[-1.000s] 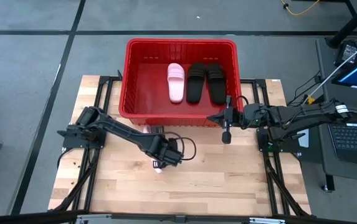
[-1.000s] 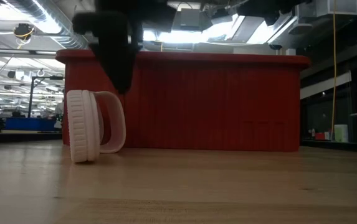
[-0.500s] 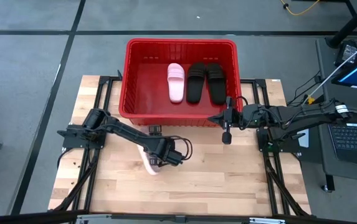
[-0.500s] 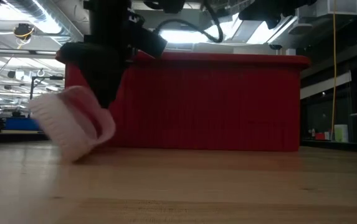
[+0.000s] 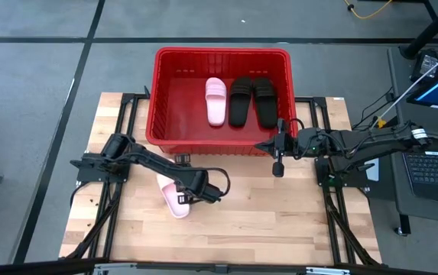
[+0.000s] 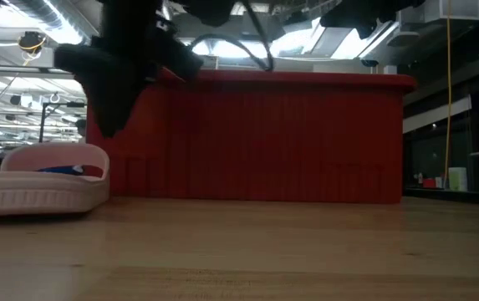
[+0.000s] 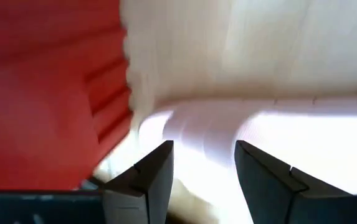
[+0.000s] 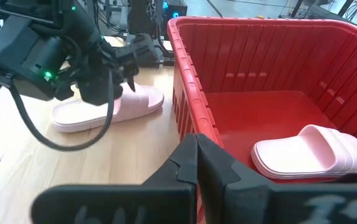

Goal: Pick and place slides into bin
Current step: Put the pink slide into the red bin

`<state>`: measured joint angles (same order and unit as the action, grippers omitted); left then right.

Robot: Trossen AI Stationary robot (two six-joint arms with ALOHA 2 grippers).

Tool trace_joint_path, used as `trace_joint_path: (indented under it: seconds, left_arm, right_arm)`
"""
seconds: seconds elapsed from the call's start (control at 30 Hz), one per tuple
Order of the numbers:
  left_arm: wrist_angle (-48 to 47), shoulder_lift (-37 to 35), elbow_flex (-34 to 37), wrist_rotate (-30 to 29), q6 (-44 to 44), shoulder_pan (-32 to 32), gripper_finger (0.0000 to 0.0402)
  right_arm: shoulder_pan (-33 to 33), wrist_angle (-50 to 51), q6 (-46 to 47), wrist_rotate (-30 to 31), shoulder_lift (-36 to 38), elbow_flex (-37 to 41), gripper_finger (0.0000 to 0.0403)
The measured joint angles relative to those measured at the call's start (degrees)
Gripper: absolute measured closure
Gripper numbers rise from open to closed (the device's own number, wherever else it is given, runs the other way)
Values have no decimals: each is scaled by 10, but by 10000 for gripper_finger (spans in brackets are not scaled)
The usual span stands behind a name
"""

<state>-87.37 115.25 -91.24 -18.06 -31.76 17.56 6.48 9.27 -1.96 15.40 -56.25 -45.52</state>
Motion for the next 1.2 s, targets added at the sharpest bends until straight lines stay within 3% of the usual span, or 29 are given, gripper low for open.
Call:
trace_joint_path:
  seconds: [0.33,0.67,0.93,1.2]
  left_arm:
    - [-6,-38,0,-42,-119,66,238]
    - [-4,-41,9,-45,-237,111,238]
    - [51,-44,67,-29,-267,133,262]
    - [54,-76,91,-69,-297,133,277]
  right_arm:
    - [0,0,0,0,0,0,397]
    - [0,0,3,0,0,0,397]
    - [1,0,18,0,0,0,397]
    - [1,0,17,0,0,0,397]
